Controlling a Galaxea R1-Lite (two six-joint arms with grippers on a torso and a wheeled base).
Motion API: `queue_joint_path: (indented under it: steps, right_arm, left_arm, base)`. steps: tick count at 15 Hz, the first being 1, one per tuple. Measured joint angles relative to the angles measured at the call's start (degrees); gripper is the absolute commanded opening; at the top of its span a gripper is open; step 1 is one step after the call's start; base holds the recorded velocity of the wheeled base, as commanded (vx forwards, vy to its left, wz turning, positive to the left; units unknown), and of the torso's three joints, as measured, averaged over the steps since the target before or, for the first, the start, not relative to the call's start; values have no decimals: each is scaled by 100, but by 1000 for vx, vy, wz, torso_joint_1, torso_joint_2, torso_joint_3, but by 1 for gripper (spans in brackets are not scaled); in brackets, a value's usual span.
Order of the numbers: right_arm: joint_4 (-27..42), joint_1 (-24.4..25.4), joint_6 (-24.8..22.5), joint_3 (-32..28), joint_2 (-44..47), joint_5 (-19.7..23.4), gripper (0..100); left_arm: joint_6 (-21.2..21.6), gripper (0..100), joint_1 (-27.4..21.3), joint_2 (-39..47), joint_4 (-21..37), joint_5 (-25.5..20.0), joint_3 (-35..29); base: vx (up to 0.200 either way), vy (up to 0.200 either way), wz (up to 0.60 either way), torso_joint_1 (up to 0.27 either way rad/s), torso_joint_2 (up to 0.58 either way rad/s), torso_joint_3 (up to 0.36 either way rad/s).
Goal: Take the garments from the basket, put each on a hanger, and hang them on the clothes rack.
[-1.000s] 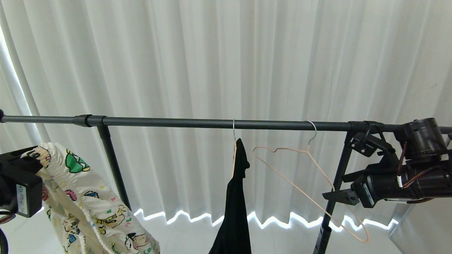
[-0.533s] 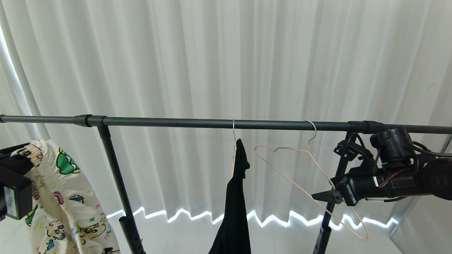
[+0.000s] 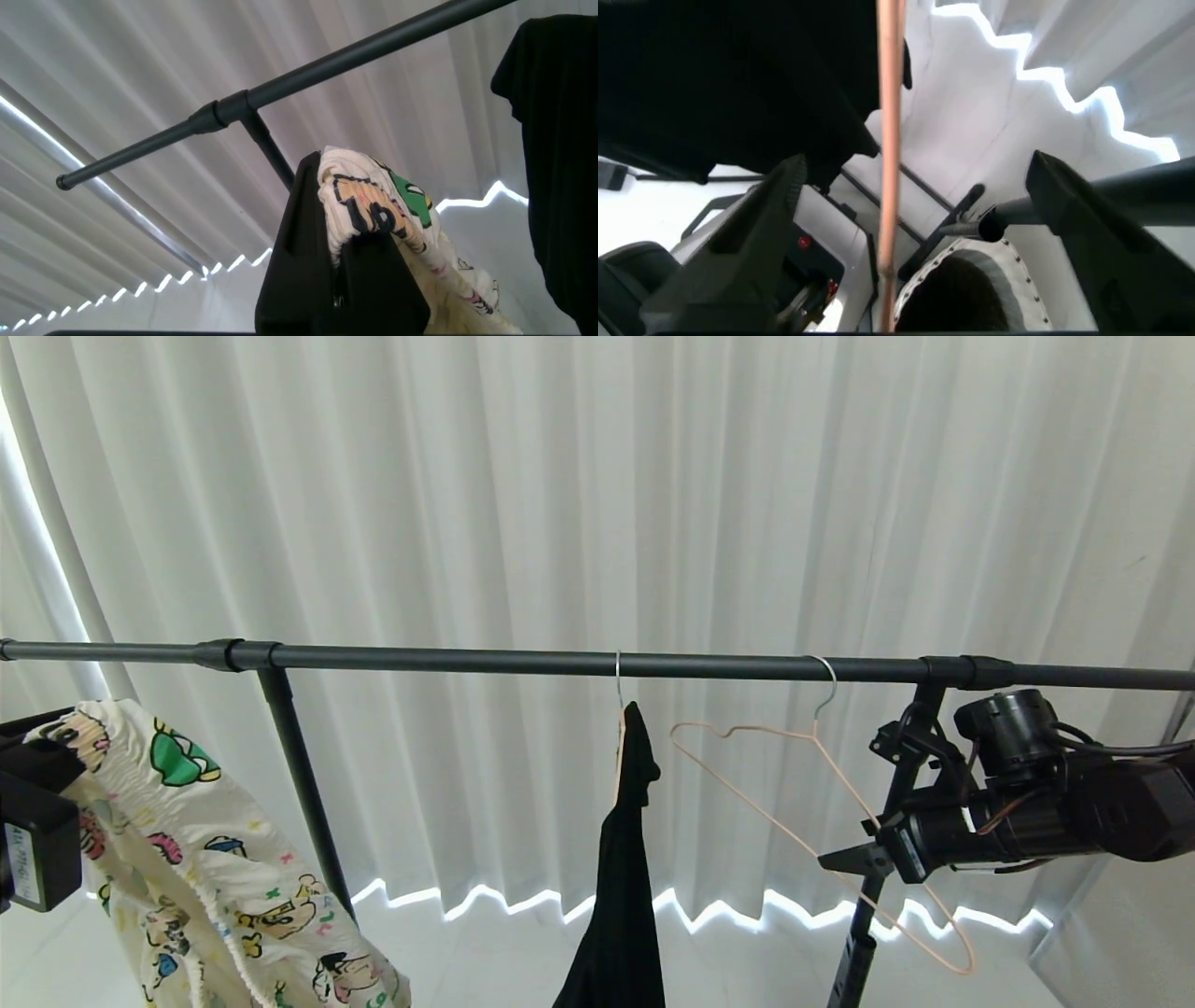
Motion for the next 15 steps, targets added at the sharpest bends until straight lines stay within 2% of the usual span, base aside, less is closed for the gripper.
queue_joint_path:
  steps: [7, 15]
  right_arm:
    - [-277, 6, 9, -9, 145, -7, 0]
    - [-268, 50, 40, 257, -656, -27, 0]
  left_arm:
    - [-10, 0, 0, 18, 1, 2, -27]
    - [-32, 0, 5, -33, 0, -7, -5]
  base:
    - [0, 0, 0, 0, 0, 0]
    - [0, 0, 0, 0, 0, 0]
